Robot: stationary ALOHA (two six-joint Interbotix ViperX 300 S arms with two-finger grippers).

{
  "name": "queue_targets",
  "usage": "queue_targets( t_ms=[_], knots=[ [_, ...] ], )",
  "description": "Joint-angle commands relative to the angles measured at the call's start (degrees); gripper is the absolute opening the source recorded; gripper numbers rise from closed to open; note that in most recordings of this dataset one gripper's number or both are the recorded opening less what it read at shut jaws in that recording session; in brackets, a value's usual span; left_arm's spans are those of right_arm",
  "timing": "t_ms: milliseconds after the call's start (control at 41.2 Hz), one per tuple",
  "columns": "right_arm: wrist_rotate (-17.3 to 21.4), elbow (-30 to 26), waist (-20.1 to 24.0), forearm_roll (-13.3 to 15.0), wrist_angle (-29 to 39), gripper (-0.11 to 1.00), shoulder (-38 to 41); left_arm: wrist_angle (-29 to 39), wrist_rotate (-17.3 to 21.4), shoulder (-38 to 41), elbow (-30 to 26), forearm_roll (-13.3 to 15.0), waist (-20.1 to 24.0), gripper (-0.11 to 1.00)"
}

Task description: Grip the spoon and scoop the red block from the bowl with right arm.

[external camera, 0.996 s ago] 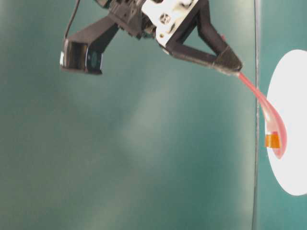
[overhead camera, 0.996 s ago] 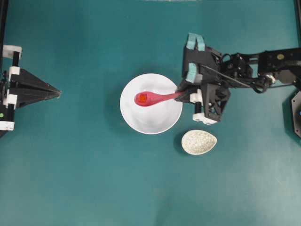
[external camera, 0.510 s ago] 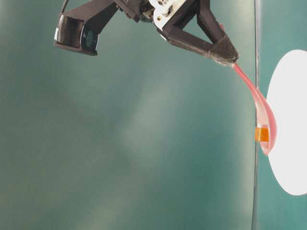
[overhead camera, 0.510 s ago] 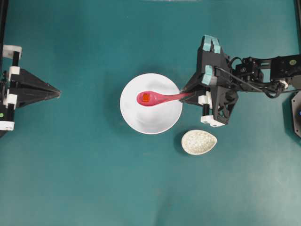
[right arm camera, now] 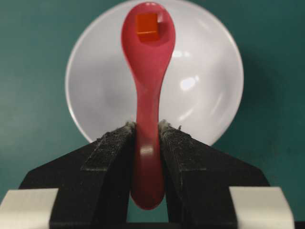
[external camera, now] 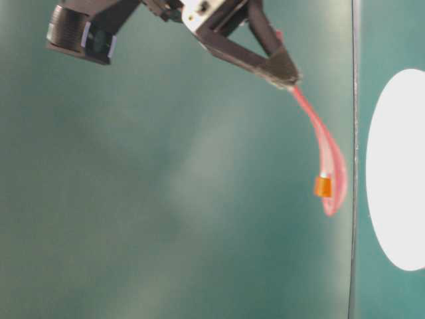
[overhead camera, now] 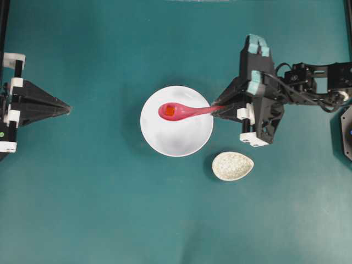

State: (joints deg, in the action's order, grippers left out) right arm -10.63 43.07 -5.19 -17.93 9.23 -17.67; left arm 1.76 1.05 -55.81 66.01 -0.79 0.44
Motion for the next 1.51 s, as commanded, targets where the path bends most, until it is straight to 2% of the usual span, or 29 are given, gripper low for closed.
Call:
queue_targets(
  t_ms=[0,510,1481],
  knots=[
    [0.1,-1.4,0.1,-0.2,0.0,0.24,-2.1,-0.3,-0.1,0.4,-1.4,-0.1,0.1,0.00],
    [0.1,-3.2,0.1,-0.2,3.6,0.24,-3.8,-0.3,-0.3,0.4,-1.4,-0.1,0.1,0.00],
    [0.1,-3.5,0.1,-0.2,4.9,0.24,-6.8,-0.3,-0.1,0.6,-1.3,-0.1,0.1,0.00]
  ],
)
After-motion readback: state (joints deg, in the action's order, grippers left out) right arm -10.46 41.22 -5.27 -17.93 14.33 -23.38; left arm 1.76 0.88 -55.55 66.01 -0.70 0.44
